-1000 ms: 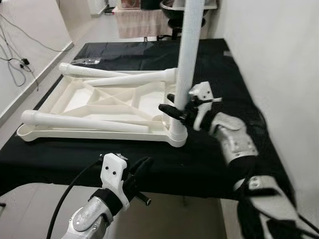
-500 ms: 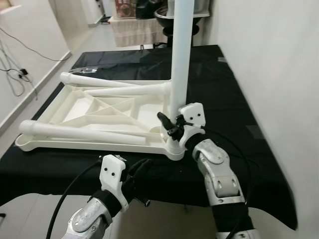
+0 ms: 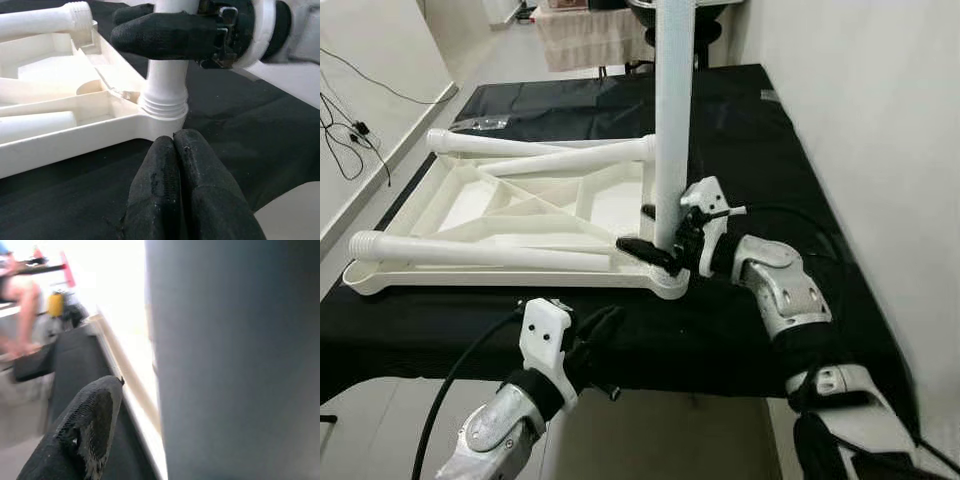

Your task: Building children table

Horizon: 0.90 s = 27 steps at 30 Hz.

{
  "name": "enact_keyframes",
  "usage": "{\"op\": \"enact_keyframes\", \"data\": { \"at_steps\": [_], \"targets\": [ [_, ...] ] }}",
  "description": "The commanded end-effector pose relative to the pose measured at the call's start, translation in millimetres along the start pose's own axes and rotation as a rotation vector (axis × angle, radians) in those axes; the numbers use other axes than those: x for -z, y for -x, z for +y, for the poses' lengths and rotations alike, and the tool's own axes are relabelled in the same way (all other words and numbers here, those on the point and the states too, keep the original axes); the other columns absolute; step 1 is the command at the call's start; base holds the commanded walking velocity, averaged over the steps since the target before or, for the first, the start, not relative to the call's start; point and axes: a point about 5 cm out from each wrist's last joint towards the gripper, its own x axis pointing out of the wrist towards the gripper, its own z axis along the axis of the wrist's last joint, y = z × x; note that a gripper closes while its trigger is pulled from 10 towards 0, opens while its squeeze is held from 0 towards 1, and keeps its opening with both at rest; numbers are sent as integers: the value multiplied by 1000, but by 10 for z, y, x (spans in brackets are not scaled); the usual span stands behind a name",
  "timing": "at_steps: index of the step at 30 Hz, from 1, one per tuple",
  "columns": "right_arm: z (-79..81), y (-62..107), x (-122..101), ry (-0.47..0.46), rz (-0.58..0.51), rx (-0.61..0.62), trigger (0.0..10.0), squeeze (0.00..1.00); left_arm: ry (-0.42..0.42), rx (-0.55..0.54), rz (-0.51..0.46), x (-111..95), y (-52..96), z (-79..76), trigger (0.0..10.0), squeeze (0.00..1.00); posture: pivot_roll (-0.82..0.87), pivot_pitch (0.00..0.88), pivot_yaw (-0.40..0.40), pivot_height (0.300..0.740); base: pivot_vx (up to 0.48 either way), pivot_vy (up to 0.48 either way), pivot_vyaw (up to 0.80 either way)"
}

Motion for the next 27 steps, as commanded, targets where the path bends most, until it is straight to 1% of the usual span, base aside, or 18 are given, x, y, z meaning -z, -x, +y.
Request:
{"op": "enact_keyframes", "data": {
  "at_steps": [1, 2, 4, 5, 6, 9, 12, 16, 19, 20, 21, 22, 23, 24, 25, 27],
  "targets": [
    [37, -82, -17, -10, 0, -82, 10000, 0, 6, -7, 17, 38, 24, -2, 10000, 0, -25, 114, 59, 740, 0, 0, 0],
    [1, -88, -34, -13, 13, -81, 10000, 0, 7, -6, 17, 38, 24, -5, 10000, 0, -22, 114, 57, 740, 0, 0, 0],
    [1, -88, -34, -13, 13, -81, 10000, 0, 7, -6, 17, 38, 24, -5, 10000, 0, -22, 114, 57, 740, 0, 0, 0],
    [-25, -92, -44, -17, 20, -83, 10000, 0, 8, -5, 17, 38, 24, -6, 10000, 0, -21, 114, 56, 740, 0, 0, 0],
    [-51, -90, -55, -36, 18, -102, 0, 0, 9, -5, 16, 38, 24, -10, 10000, 0, -21, 114, 53, 740, 0, 0, 0],
    [-97, -87, -77, -70, 0, -102, 0, 0, 11, -6, 15, 37, 24, -17, 10000, 0, -17, 117, 50, 740, 0, 0, 0],
    [-127, -76, -67, -72, -6, -83, 0, 0, 13, -9, 12, 33, 25, -21, 10000, 0, -16, 120, 49, 740, 0, 0, 0],
    [-159, -10, -51, -51, -20, -63, 0, 0, 15, -9, 10, 26, 28, -27, 10000, 0, -25, 126, 50, 740, 0, 0, 0],
    [-179, 106, 48, 6, 31, 8, 0, 0, 18, -7, 7, 22, 27, -37, 10000, 0, -30, 135, 37, 740, 0, 0, 0],
    [-179, 106, 48, 6, 31, 8, 0, 0, 18, -7, 7, 22, 27, -37, 10000, 0, -30, 135, 37, 740, 0, 0, 0],
    [-165, 138, 93, 14, 45, 41, 0, 0, 18, -7, 7, 21, 28, -39, 10000, 0, -32, 137, 36, 740, 0, 0, 0],
    [-119, 153, 169, 18, 68, 140, 0, 0, 17, -8, 6, 21, 33, -39, 10000, 0, -41, 139, 29, 740, 0, 0, 0],
    [-119, 153, 169, 18, 68, 140, 0, 0, 17, -8, 6, 21, 33, -39, 10000, 0, -41, 139, 29, 740, 0, 0, 0],
    [-180, 188, 226, 29, 92, 490, 0, 0, 16, -9, 6, 21, 39, -28, 10000, 0, -58, 135, 12, 740, 0, 0, 0],
    [58, 168, 366, -51, 94, 662, 0, 0, 18, -9, 5, 20, 50, -24, 10000, 0, -74, 145, 17, 740, 0, 0, 0],
    [58, 168, 366, -51, 94, 662, 0, 0, 18, -9, 5, 20, 50, -24, 10000, 0, -74, 145, 17, 740, 0, 0, 0]
  ]
}}
